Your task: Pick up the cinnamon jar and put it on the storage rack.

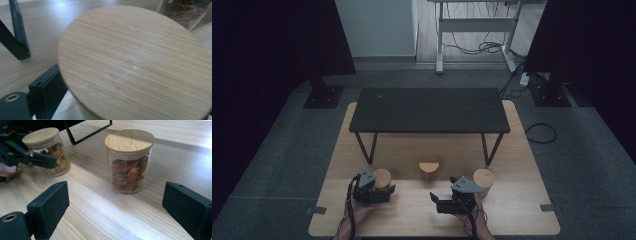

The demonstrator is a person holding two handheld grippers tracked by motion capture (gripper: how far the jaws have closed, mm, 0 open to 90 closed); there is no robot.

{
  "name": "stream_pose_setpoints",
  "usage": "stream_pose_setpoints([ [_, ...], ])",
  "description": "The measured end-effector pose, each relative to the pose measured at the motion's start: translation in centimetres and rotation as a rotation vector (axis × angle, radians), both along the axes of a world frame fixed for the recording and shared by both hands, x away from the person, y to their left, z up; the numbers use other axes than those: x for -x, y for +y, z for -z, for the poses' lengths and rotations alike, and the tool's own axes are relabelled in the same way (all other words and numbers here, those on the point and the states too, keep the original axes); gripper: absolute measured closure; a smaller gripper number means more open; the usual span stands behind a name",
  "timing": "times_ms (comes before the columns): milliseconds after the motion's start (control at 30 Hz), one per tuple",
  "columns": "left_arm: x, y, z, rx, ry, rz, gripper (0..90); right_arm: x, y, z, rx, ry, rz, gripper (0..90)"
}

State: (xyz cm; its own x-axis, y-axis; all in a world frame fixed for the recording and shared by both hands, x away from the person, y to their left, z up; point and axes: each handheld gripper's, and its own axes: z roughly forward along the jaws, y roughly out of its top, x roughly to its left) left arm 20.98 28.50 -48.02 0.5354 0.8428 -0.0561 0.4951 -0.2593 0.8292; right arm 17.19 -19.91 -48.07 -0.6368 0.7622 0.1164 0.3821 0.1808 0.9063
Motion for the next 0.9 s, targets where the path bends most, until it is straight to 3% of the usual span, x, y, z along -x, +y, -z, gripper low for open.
stream_pose_setpoints([
  [100, -0.16, -0.11, 0.15, 0.002, 0.005, -0.005, 13.0, 0.01, 0.03, 0.0, 0.002, -0.001, 0.001, 6.6],
  [133, -0.23, -0.05, 0.33, 0.008, 0.006, -0.004, 19.1, -0.01, 0.05, 0.04, 0.003, 0.0, 0.001, 6.6],
  [200, -0.23, -0.01, 0.44, 0.006, 0.001, 0.005, 22.7, -0.02, 0.1, 0.06, 0.006, 0.001, 0.0, 6.6],
  [900, -0.19, 0.01, 0.41, -0.021, -0.023, 0.025, 24.5, -0.05, 0.26, 0.18, 0.016, 0.003, 0.001, 6.5],
])
